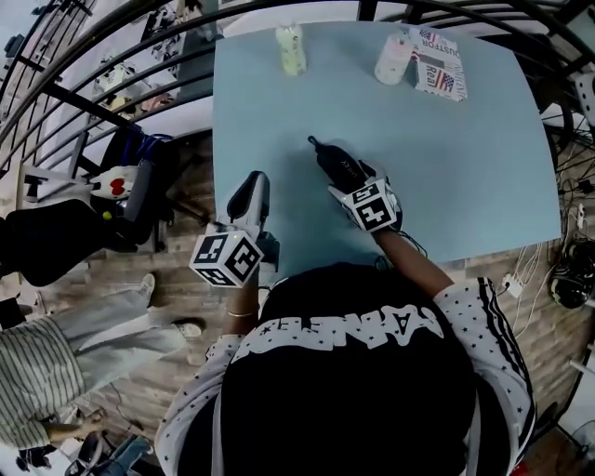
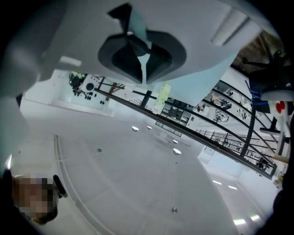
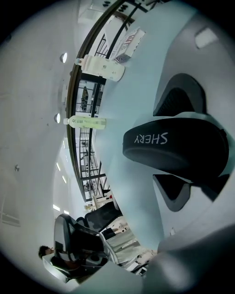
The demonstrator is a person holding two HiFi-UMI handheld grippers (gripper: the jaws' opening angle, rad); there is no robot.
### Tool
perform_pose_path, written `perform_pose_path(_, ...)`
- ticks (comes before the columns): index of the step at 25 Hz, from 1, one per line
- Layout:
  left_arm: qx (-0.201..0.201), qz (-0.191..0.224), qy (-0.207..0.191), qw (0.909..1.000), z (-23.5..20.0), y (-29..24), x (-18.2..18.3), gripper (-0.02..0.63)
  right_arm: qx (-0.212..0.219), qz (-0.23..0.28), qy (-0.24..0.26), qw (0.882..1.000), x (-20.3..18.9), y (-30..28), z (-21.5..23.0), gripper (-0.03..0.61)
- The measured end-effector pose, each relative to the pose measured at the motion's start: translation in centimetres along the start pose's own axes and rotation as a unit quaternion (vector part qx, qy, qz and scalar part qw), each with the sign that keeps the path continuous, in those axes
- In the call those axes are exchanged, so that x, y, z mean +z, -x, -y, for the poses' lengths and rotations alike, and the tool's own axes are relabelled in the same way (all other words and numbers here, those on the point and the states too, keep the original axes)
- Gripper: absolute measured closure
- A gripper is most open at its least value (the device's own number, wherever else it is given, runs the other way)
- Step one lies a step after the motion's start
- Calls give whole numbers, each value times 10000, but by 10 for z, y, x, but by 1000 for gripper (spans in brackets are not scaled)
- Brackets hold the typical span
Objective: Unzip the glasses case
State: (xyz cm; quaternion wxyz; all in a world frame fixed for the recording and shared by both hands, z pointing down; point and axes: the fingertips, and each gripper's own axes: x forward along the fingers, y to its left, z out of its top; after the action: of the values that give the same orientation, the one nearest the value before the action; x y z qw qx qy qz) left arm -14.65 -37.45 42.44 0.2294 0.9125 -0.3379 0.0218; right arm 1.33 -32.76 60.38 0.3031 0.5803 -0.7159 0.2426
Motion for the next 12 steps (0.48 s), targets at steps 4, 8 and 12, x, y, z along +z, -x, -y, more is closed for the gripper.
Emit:
perform_pose_path(4, -84, -124, 81, 9999, -7, -10, -8, 614, 14, -43, -6, 10000, -7, -8, 4, 207)
perform_pose_path(8, -105, -196, 282, 9994, -14, -5, -11, 614, 70, 53, -4, 10000, -5, -2, 0, 224)
perform_pose_path(12, -125, -308, 421, 9986, -19, -9, -12, 614, 47, 79, 92, 9999, 1, 2, 4, 232)
